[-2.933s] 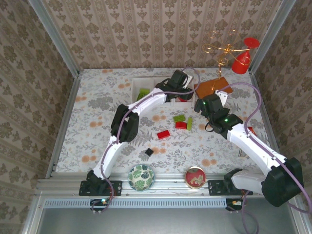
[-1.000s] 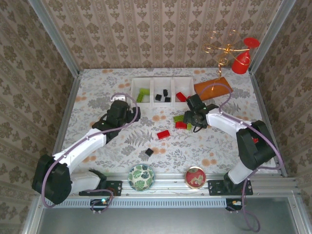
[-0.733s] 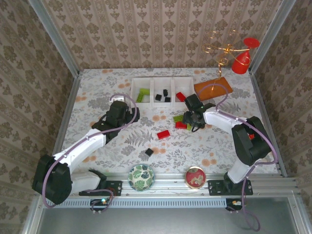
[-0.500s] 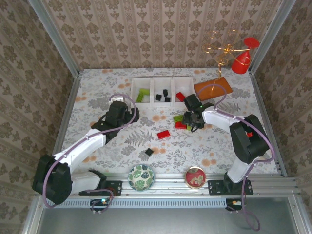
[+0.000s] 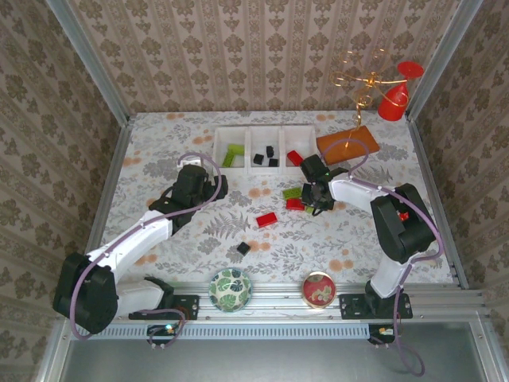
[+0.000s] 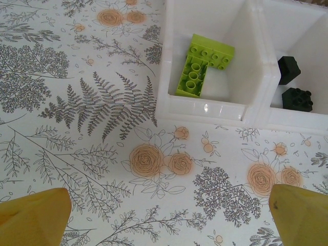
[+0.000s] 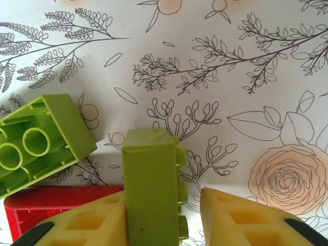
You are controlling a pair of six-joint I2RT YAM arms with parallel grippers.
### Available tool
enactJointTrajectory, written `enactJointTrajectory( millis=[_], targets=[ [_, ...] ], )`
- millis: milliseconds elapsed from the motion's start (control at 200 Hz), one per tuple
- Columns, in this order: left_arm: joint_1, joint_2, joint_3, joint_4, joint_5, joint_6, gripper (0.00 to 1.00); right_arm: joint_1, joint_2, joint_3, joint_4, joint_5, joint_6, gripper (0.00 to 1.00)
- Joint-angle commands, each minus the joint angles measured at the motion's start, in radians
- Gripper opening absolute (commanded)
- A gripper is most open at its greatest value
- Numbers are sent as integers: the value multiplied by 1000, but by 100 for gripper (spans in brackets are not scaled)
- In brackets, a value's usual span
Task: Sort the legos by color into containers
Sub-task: Pick up the lego from the center of the table, then place the lego in the container.
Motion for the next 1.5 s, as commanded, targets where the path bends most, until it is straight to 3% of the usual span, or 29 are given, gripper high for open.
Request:
enactJointTrajectory(
  millis=[0, 240, 680, 995, 1230, 1495],
  targets=[
    [8, 7, -12, 18, 10, -22, 100, -7, 22, 10, -12, -8, 0, 40],
    [8, 13, -12, 16, 12, -23, 100, -8, 55, 18, 2, -20, -3, 40],
    [14, 6, -15, 12, 7, -23, 100, -8, -2, 23, -43, 35, -16, 14],
    [18, 6, -26, 20, 5, -31, 100, 21, -82, 70, -57, 86, -43, 10],
    [21, -12, -36, 17, -11, -33, 100, 77, -68, 197, -70, 88, -77, 10],
    [32, -43, -56, 13, -15, -37, 100, 140, 48, 436, -104, 81, -143, 10]
  ],
)
